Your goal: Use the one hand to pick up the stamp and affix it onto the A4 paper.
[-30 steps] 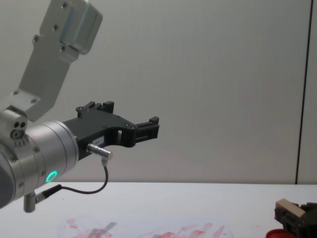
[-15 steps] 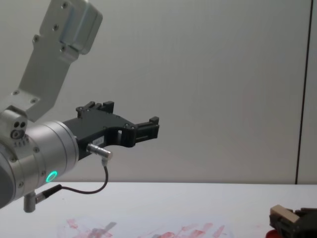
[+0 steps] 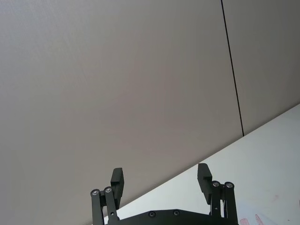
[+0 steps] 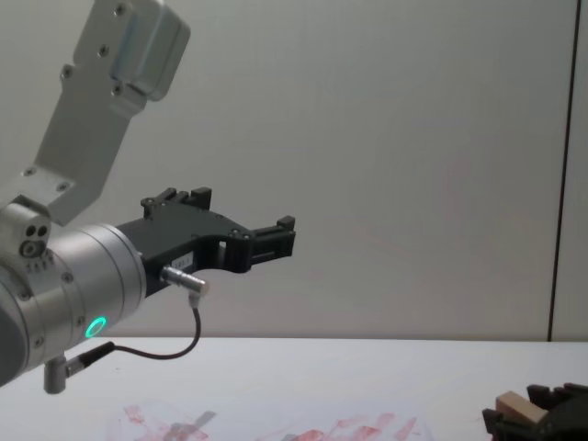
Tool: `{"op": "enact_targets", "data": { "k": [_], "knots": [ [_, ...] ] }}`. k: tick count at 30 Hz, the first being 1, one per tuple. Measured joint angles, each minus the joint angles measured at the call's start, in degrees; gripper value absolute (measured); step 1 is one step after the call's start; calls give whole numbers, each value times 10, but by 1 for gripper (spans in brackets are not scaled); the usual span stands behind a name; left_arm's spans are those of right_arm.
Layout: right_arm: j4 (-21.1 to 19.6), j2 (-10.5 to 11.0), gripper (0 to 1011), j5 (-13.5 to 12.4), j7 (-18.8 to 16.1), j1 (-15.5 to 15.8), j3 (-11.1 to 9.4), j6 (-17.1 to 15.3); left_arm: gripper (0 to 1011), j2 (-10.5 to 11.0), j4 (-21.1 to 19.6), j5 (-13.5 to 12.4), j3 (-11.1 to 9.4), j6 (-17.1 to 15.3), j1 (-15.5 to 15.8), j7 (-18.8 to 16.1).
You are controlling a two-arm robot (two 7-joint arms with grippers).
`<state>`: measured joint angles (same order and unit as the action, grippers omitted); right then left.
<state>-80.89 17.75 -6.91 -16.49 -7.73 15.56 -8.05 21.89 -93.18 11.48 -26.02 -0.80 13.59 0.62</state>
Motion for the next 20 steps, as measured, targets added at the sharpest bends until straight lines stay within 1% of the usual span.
{"op": "enact_targets", "data": {
  "k": [1,3,5,6,7,9,11,12,15,20],
  "knots": [
    [0,0,580,-1,0,0,0,0,1002,0,0,0,0,0,0,0],
    [0,0,683,-2,1,0,0,0,1003,0,0,0,0,0,0,0],
    [-1,-1,721,-6,3,-1,-1,2,1002,0,0,0,0,0,0,0],
    [-3,-1,777,-7,3,-1,-2,4,1003,0,0,0,0,0,0,0],
    [-6,-1,790,-10,5,-1,-3,7,1002,0,0,0,0,0,0,0],
    [-12,-1,867,-16,8,-1,-4,11,1002,0,0,0,0,0,0,0],
    [-16,-1,902,-20,10,-1,-5,14,1002,0,0,0,0,0,0,0],
    [-21,-1,949,-23,12,-1,-6,16,1002,0,0,0,0,0,0,0],
    [-27,-1,1000,-28,14,-1,-7,19,1002,0,0,0,0,0,0,0],
    [-37,-1,1001,-37,19,-2,-10,24,1002,0,0,0,0,0,0,0]
  ]
}}
